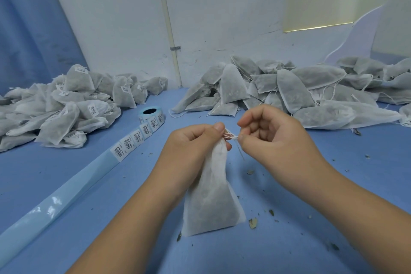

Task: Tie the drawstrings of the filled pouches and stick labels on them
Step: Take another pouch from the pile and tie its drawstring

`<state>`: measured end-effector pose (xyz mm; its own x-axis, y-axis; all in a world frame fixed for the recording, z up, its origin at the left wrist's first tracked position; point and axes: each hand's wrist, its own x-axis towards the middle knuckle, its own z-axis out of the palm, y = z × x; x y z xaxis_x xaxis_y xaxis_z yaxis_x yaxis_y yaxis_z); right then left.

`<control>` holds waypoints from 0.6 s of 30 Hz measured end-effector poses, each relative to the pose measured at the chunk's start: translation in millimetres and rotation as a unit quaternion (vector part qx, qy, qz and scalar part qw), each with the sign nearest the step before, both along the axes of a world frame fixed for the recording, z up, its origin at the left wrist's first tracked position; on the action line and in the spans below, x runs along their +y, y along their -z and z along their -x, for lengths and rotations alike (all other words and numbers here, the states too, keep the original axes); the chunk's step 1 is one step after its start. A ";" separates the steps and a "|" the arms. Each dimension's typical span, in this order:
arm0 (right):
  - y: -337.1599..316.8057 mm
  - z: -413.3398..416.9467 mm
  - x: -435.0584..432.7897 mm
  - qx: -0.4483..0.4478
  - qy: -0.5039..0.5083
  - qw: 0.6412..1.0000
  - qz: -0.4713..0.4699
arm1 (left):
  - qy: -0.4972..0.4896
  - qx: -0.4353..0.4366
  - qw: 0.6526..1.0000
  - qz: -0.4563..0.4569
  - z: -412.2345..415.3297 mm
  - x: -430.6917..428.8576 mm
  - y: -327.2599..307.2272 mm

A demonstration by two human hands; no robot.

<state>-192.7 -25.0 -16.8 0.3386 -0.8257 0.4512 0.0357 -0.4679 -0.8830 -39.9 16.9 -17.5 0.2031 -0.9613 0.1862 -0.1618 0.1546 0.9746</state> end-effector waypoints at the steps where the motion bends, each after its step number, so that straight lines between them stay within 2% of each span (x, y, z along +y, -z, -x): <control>1: -0.2 0.1 -0.3 0.003 -0.002 1.000 -0.007 | -0.005 -0.003 1.000 0.004 0.1 0.1 0.3; 8: 0.0 0.5 -0.5 0.019 -0.019 0.999 -0.033 | -0.027 -0.019 0.999 0.034 2.5 1.0 2.2; 13: -1.7 1.6 -0.1 0.020 -0.003 0.998 -0.057 | -0.016 0.005 0.999 0.049 3.8 0.9 1.7; 18: -1.2 0.8 2.4 0.081 -0.080 0.990 -0.078 | 0.001 0.034 0.998 0.058 3.9 1.1 1.8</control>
